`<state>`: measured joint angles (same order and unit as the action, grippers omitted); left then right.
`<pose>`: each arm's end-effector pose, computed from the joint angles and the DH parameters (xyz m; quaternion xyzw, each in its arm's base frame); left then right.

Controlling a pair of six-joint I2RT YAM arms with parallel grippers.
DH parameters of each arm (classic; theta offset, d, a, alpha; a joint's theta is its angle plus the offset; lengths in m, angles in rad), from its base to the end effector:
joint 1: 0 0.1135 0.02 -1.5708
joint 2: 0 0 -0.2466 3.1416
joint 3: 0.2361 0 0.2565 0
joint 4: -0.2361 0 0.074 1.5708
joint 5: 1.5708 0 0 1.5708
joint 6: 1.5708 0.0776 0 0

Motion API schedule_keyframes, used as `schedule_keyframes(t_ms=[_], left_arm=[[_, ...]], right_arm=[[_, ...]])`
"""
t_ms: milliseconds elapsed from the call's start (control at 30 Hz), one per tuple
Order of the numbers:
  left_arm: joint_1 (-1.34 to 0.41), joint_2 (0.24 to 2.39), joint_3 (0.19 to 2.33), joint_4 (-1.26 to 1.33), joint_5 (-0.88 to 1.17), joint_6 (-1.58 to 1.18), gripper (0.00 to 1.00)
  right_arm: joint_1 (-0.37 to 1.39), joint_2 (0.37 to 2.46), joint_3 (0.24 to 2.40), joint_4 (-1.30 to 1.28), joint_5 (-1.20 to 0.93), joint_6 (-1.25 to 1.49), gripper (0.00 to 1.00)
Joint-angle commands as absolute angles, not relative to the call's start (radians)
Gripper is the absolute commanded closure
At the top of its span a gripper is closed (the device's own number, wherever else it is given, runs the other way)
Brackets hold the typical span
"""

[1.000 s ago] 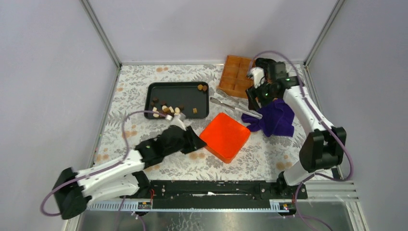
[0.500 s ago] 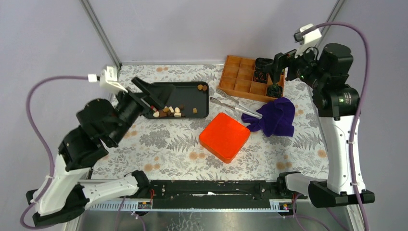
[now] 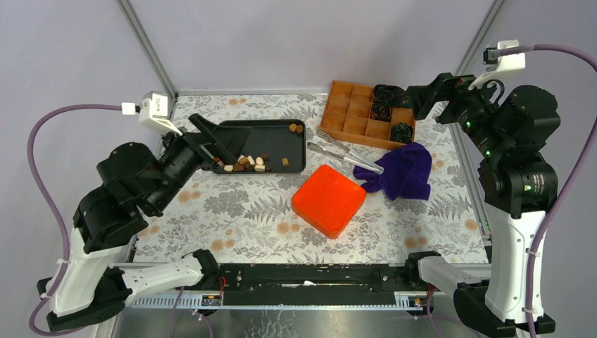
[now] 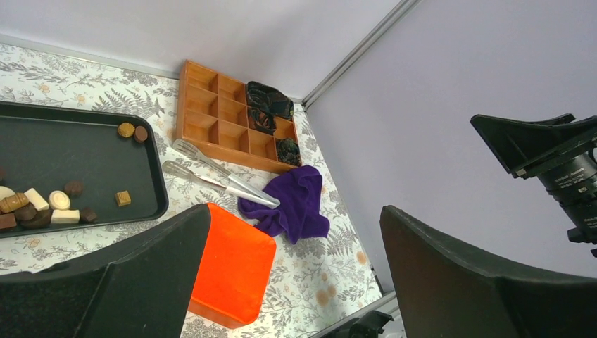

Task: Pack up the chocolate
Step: Reset both arms

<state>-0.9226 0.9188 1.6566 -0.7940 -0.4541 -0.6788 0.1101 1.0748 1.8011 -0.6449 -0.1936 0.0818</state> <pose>0.1226 -0.1054 0.5136 -0.0674 0.7216 -0.3666 0.5834 0.1961 0.0367 0.5531 -0.0806 0.6735 0.1353 0.7222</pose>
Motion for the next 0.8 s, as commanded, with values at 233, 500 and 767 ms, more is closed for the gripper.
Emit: schedule_keyframes(t_ms=[233,500,767], left_arm=[[-0.921,0.795,1.552,-0.672,-0.427,-0.691,0.01],[-0.921,0.766,1.511,-0.652,-0.415,-0.707,0.01],[-0.921,0.759,1.489,-0.623,-0.391,-0.719,0.01]], right_arm=[[0.106,1.063,1.784,-0.594,-0.147,0.127,0.00],[0.106,1.048,1.754,-0.592,-0.147,0.128,0.00],[0.107,1.047,1.735,-0.588,-0.143,0.124,0.00]])
